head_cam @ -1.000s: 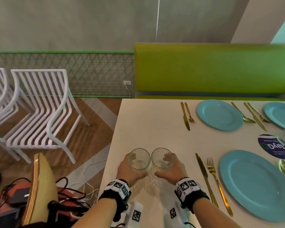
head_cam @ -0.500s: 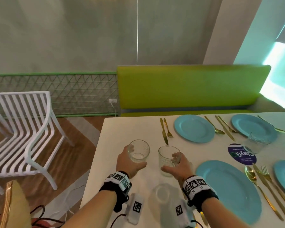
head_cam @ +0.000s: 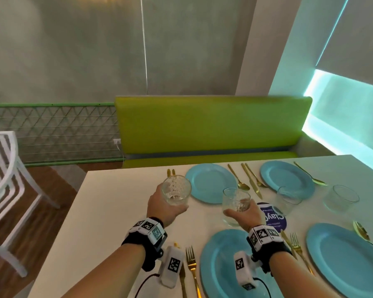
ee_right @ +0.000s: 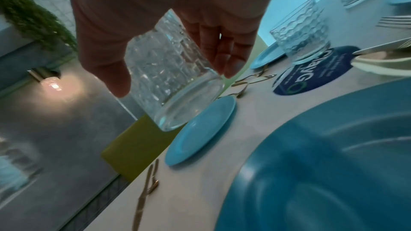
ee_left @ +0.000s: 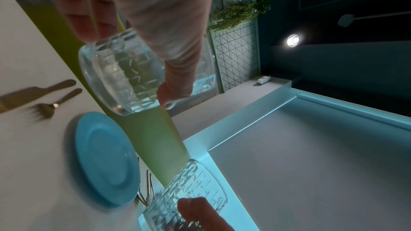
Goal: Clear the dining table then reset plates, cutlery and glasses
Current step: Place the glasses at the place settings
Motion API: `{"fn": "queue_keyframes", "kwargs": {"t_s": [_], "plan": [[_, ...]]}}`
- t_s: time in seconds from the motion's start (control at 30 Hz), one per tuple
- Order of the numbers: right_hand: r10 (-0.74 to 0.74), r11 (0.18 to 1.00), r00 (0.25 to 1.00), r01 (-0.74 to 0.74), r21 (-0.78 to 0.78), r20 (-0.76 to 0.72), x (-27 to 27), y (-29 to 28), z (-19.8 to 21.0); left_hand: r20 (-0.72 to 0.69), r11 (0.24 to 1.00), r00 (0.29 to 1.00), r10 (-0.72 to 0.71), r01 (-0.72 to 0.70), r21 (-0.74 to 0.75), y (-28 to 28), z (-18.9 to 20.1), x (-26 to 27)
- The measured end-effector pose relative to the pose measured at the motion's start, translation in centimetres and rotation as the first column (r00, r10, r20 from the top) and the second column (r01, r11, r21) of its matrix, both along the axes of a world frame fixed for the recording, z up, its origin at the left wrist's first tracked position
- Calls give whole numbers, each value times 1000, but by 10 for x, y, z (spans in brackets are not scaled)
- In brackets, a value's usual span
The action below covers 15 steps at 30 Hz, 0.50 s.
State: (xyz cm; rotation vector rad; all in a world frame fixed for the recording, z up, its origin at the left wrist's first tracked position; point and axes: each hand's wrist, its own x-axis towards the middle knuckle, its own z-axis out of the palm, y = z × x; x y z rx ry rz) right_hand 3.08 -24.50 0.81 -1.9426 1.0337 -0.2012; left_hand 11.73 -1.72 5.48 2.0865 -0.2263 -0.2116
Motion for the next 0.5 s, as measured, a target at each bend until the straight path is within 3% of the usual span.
{"fn": "queue_keyframes", "kwargs": {"t_s": [0.23, 0.5], "plan": [[-85, 996, 989, 89, 29, -121, -8, -60, -21, -49, 999, 998, 30, -28, 46, -45, -13, 1], [-116, 991, 978, 125, 41, -174, -1, -72, -40, -50, 995, 998, 38, -34, 92, -55, -26, 9]]}}
